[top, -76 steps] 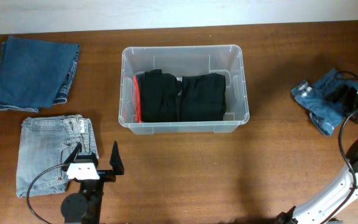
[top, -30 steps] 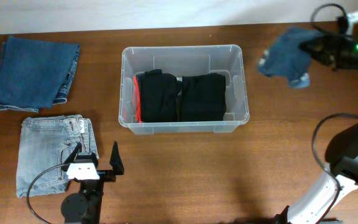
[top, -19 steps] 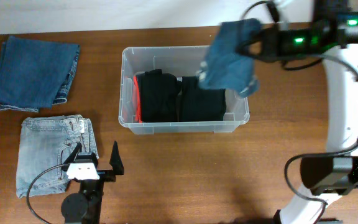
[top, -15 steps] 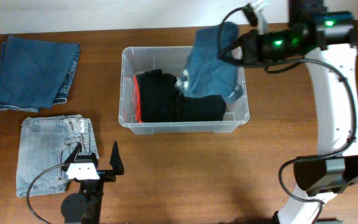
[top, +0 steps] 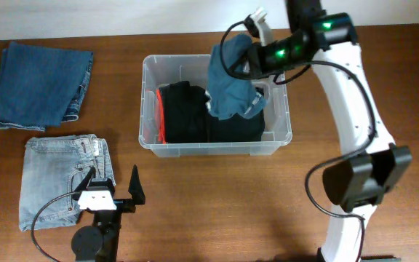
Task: Pack container
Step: 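Carry the blue denim item left into the clear bin, then lower the denim item onto the black shirt and release it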
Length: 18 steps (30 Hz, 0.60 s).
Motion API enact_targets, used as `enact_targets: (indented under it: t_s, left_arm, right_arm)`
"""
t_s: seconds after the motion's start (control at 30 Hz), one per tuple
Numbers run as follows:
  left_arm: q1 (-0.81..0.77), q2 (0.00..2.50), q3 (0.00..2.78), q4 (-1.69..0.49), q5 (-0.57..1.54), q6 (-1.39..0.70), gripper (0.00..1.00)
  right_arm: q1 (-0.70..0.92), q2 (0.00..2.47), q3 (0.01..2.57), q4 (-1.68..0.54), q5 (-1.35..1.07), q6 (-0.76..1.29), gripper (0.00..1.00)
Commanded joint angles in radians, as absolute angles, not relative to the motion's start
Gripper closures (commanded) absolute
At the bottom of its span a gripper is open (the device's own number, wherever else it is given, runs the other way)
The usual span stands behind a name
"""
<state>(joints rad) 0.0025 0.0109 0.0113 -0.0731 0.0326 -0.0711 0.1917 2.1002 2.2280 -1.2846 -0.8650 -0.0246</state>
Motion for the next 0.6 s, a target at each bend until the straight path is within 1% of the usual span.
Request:
enact_targets:
  t_s: [0.0, 0.2, 0.23, 0.33, 0.4, 0.47, 0.57]
  left_arm:
    - [0.007, 0.007, 0.009, -0.08, 0.03, -0.063, 0.01]
    - [0.007, 0.007, 0.009, -0.08, 0.03, -0.063, 0.01]
    - [0.007, 0.007, 0.009, -0.08, 0.03, -0.063, 0.01]
    - [0.007, 0.007, 0.009, -0.08, 0.03, -0.063, 0.01]
    - [0.007, 0.007, 0.009, -0.08, 0.03, -0.063, 0.01]
    - [0.007, 0.007, 0.009, -0.08, 0.03, -0.063, 0.01]
    - [0.007, 0.007, 0.009, -0.08, 0.03, -0.063, 0.01]
  right_arm:
    - [0.232, 2.144, 2.226, -1.275, -0.904, -0.019, 0.96]
    - [0.248, 2.228, 2.226, -1.28, -0.904, -0.018, 0.96]
    - [0.248, 2.247, 2.226, -1.283, -0.874, -0.004, 0.96]
    - [0.247, 2.265, 2.226, -1.29, -0.697, 0.061, 0.96]
    - [0.247, 2.266, 2.226, -1.301, -0.535, 0.097, 0.96]
    - [0.247, 2.265, 2.226, -1.314, -0.47, 0.114, 0.96]
    - [0.247, 2.266, 2.226, -1.351, -0.334, 0.134, 0.93]
